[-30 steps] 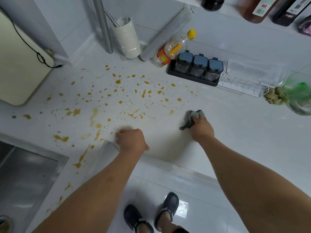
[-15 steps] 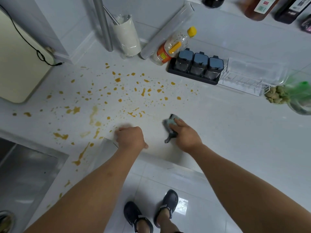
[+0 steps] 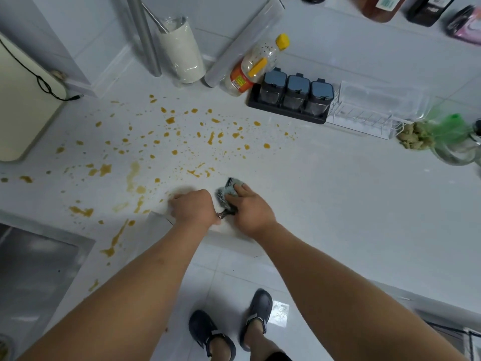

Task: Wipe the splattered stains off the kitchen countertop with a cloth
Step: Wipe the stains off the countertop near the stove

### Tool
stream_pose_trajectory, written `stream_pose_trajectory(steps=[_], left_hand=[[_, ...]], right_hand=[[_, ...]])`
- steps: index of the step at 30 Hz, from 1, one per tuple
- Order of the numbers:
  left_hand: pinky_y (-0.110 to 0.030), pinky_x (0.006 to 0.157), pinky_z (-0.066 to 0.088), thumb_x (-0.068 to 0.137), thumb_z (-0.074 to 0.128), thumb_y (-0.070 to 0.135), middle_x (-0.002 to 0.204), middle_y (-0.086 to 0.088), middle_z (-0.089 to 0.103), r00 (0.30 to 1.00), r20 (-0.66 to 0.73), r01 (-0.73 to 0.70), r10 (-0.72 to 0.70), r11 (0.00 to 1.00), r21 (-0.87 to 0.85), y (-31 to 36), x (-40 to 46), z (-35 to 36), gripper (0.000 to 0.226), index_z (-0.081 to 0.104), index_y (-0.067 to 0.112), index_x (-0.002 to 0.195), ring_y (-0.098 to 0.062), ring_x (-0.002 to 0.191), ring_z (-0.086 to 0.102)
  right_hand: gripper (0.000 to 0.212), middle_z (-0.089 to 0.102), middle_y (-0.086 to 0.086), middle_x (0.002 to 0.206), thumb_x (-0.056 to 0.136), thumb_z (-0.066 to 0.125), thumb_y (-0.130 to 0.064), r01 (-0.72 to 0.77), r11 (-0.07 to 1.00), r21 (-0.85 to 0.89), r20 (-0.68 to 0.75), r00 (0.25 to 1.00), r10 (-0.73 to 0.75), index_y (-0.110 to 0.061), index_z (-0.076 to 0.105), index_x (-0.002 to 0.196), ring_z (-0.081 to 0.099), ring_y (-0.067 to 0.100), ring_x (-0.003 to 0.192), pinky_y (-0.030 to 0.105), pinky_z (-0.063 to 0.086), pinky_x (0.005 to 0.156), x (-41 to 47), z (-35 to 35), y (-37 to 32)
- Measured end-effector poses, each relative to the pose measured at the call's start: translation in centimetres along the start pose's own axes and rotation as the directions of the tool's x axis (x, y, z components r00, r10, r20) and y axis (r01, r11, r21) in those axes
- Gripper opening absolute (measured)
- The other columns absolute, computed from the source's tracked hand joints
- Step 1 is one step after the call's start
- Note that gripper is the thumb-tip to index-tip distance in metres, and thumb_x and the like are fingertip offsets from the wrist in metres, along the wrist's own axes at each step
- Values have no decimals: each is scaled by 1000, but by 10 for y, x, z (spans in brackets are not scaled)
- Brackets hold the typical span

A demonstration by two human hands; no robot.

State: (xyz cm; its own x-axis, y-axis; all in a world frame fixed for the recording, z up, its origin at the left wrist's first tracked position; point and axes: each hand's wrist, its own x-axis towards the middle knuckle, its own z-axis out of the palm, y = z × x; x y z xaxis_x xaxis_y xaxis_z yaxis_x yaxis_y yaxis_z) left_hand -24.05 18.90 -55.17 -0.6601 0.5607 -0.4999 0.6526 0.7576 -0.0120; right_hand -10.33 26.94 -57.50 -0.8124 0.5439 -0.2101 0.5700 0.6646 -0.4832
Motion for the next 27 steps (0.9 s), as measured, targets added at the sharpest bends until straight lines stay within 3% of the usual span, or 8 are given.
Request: stream_pose_trajectory(steps=[3, 6, 9, 13, 17, 20, 23, 27], left_hand=[[-41, 92, 54, 65, 91, 57, 94, -6, 71, 998, 40, 43, -42, 999, -18, 2, -2, 1, 51, 60, 18, 77, -33, 101, 67], [-45, 100, 50, 67, 90, 58, 113, -15, 71, 995, 80, 65, -63, 998, -26, 3, 0, 3, 55, 71, 15, 97, -38, 114, 63], [-53, 116, 37, 76, 85, 55, 153, -37, 39, 986, 135, 105, -99, 994, -36, 3, -3, 8, 76, 63, 9, 132, -51, 146, 34], [-56, 121, 29, 90, 75, 40, 164, -40, 3, 985, 72, 162, -158, 985, -53, 5, -16, 11, 75, 48, 2, 148, -53, 154, 11], [-49, 108, 46, 95, 61, 21, 166, -36, 3, 994, -16, 103, -106, 985, -141, 42, -26, -3, 59, 44, 0, 147, -45, 144, 40], [-43, 93, 55, 96, 62, 26, 167, -31, 13, 1000, 4, -19, 20, 987, -157, 88, -32, -13, 55, 49, 4, 145, -41, 126, 59], [-43, 94, 52, 93, 68, 36, 166, -32, 14, 995, 11, -99, 101, 985, -144, 133, -34, -16, 59, 50, 8, 142, -42, 129, 56], [-48, 110, 45, 87, 78, 47, 167, -34, 0, 994, 64, -82, 91, 987, -136, 170, -27, -16, 89, 35, 8, 155, -45, 146, 36]], right_hand=[[48, 45, 8, 155, 87, 71, -25, -88, 995, 37, -33, 995, 89, -23, 65, 135, 33, 27, 148, 35, 37, 115, -26, -16, 44], [50, 38, 6, 160, 91, 68, -26, -255, 967, 16, -102, 961, 255, -25, 60, 140, 29, 22, 150, 30, 29, 119, -45, -36, 96], [54, 30, 5, 164, 91, 63, -26, -492, 869, 52, -156, 856, 493, -29, 54, 144, 35, 28, 146, 32, 30, 116, -59, -64, 146], [45, 44, 7, 147, 87, 51, -16, -641, 764, 70, -209, 740, 639, -25, 63, 130, 43, 31, 136, 39, 47, 96, -50, -79, 169], [46, 40, 8, 150, 87, 56, -20, -561, 826, 59, -200, 804, 560, -21, 61, 133, 31, 28, 143, 38, 44, 106, -37, -64, 143], [47, 49, 11, 145, 86, 63, -31, -241, 970, -43, -141, 962, 233, -21, 64, 133, 37, 32, 140, 38, 42, 109, -39, -50, 120], [47, 53, 5, 142, 84, 66, -34, -51, 990, -129, -72, 997, 42, -26, 65, 131, 41, 28, 136, 37, 48, 101, -55, -45, 126], [42, 53, -1, 140, 88, 61, -29, -108, 989, -103, -135, 986, 94, -32, 64, 129, 42, 20, 134, 34, 49, 96, -85, -69, 182]])
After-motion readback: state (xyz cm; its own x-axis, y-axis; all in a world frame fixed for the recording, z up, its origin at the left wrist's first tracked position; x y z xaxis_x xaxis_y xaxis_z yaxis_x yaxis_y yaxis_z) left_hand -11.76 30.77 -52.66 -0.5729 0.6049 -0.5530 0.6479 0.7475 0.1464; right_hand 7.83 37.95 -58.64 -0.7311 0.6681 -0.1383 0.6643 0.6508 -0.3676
